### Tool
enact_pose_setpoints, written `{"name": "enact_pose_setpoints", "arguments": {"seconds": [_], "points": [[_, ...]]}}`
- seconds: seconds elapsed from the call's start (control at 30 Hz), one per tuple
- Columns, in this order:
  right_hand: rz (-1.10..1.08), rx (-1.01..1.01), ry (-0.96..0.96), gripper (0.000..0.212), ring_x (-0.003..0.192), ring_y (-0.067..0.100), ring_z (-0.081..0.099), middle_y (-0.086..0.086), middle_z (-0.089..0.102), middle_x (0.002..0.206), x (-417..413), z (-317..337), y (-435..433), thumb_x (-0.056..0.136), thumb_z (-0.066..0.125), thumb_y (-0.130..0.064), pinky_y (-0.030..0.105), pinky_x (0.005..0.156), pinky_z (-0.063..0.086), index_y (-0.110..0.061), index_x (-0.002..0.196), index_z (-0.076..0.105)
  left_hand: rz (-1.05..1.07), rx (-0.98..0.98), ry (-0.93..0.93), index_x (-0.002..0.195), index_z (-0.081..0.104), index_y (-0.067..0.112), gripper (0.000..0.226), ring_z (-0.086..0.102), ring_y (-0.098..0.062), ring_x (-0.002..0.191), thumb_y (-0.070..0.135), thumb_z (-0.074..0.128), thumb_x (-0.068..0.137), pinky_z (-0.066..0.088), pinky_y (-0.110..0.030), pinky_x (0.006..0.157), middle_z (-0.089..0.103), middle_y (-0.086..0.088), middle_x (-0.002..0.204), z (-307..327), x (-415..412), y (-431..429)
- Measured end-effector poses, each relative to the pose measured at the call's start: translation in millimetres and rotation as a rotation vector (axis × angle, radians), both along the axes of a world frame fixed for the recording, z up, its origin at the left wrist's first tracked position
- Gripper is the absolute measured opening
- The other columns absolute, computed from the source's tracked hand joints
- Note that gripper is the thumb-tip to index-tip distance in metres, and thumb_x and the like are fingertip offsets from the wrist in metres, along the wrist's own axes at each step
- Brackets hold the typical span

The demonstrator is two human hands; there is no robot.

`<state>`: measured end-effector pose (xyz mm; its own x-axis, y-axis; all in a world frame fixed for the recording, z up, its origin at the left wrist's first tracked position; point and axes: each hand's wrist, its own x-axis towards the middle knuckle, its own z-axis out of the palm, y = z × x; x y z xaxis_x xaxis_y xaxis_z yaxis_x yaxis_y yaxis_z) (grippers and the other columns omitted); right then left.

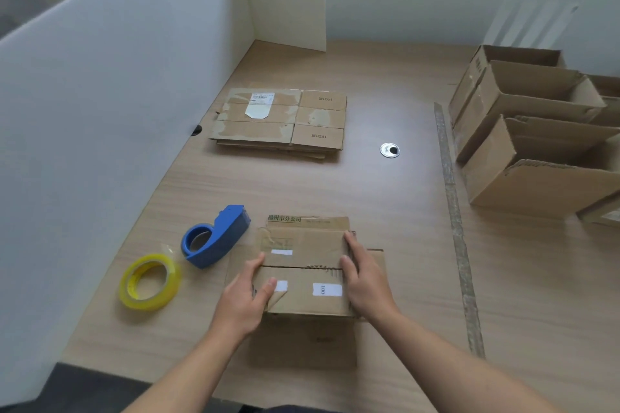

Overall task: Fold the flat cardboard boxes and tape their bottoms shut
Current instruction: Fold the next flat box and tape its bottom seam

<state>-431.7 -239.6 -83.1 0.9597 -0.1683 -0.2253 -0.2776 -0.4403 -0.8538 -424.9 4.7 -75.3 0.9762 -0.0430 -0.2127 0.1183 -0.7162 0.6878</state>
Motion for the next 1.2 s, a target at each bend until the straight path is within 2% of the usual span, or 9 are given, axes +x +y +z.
{"name": "enact_pose_setpoints", "arguments": {"seconds": [0.1,0.27,0.37,0.47,0.67,0.8,0.97,1.1,1.2], "points": [[0.038,-0.09,-0.001,0.05,0.147,0.009,0.025,-0.019,0.029,0.155,7,-3,-4,0.104,0.046,-0.026,0.017,0.114,0.017,-0.033,0.152,0.034,0.009,-0.008,-0.028,0.141,0.049,0.025,0.049,0.055,-0.019,0.121,0.036,0.063,0.095,0.036,-0.021,0.09,0.06,0.0,0.135,-1,4,-6],[0.255,-0.585,-0.132,0.043,0.152,0.027,0.004,-0.001,0.017,0.165,19,14,8,0.101,0.049,-0.04,0.045,0.12,0.01,-0.034,0.144,0.047,-0.013,0.025,-0.037,0.14,0.051,0.024,0.049,0.058,-0.025,0.115,0.038,0.062,0.095,0.037,-0.024,0.088,0.063,-0.009,0.129,0,20,-8],[0.54,-0.637,-0.15,0.053,0.153,0.02,0.001,-0.006,0.019,0.164,15,15,26,0.101,0.038,-0.054,0.042,0.121,-0.006,-0.038,0.151,0.034,-0.049,0.025,-0.047,0.141,0.05,0.025,0.049,0.056,-0.021,0.121,0.04,0.062,0.095,0.038,-0.024,0.093,0.058,-0.002,0.138,1,27,-8],[0.513,-0.702,-0.113,0.057,0.152,0.014,-0.005,-0.011,0.014,0.164,10,7,37,0.1,0.028,-0.06,0.036,0.117,-0.017,-0.041,0.153,0.025,-0.079,0.029,-0.027,0.141,0.048,0.026,0.051,0.055,-0.02,0.12,0.043,0.062,0.094,0.038,-0.024,0.093,0.057,-0.002,0.137,0,32,-4],[0.402,-0.76,-0.174,0.051,0.151,0.02,0.015,-0.009,0.032,0.157,6,4,47,0.099,0.033,-0.058,0.04,0.122,-0.004,-0.043,0.147,0.039,-0.081,0.087,-0.105,0.14,0.044,0.029,0.047,0.049,-0.021,0.124,0.044,0.055,0.096,0.042,-0.037,0.098,0.055,0.001,0.133,11,57,16],[0.369,-0.755,-0.179,0.042,0.149,0.023,0.022,-0.006,0.037,0.154,5,7,52,0.099,0.045,-0.052,0.041,0.121,0.0,-0.047,0.14,0.049,0.022,0.329,-0.166,0.151,0.031,0.031,0.06,0.042,-0.031,0.121,0.04,0.053,0.096,0.038,-0.045,0.103,0.051,-0.006,0.135,19,86,58],[0.312,-0.725,-0.145,0.037,0.15,0.023,0.021,-0.005,0.037,0.153,7,10,63,0.099,0.05,-0.047,0.04,0.122,-0.003,-0.049,0.136,0.053,-0.142,0.602,0.063,0.155,-0.001,0.044,0.072,0.045,-0.03,0.117,0.048,0.044,0.099,0.043,-0.041,0.097,0.048,-0.009,0.134,4,112,86],[0.274,-0.699,-0.113,0.036,0.15,0.022,0.018,-0.005,0.036,0.153,9,10,68,0.099,0.052,-0.043,0.039,0.122,-0.006,-0.049,0.134,0.054,-0.238,0.612,0.096,0.15,-0.018,0.045,0.078,0.056,-0.024,0.088,0.044,0.042,0.101,0.05,-0.038,0.07,0.055,-0.009,0.111,-13,121,86],[0.249,-0.682,-0.108,0.036,0.149,0.024,0.021,-0.004,0.04,0.151,10,12,71,0.098,0.056,-0.04,0.043,0.123,0.0,-0.048,0.132,0.057,-0.222,0.547,0.087,0.15,-0.02,0.044,0.077,0.051,-0.022,0.078,0.034,0.041,0.103,0.046,-0.038,0.062,0.051,-0.009,0.11,-22,122,86]]}}
